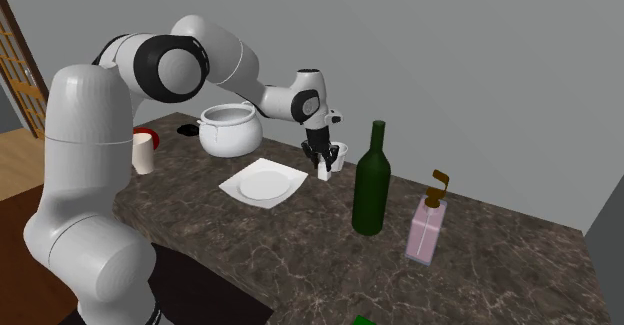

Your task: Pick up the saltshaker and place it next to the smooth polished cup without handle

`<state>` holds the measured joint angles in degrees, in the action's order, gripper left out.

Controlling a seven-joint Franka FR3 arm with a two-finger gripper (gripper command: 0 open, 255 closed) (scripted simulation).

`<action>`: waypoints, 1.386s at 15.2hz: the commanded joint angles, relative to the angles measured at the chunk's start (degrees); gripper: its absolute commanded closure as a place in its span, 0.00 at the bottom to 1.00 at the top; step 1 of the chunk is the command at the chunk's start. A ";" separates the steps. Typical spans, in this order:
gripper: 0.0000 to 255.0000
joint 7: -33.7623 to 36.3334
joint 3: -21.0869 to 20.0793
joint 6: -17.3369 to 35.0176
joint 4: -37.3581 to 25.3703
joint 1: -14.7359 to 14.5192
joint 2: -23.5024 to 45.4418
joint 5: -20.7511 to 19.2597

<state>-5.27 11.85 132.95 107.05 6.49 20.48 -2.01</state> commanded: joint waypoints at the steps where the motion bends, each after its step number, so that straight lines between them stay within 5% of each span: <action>1: 1.00 0.00 0.03 0.00 0.03 0.02 0.02 -0.01; 21: 1.00 -0.34 0.42 -12.78 -7.01 -0.40 -5.83 -0.88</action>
<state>-5.63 12.28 120.97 100.69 6.14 14.79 -2.87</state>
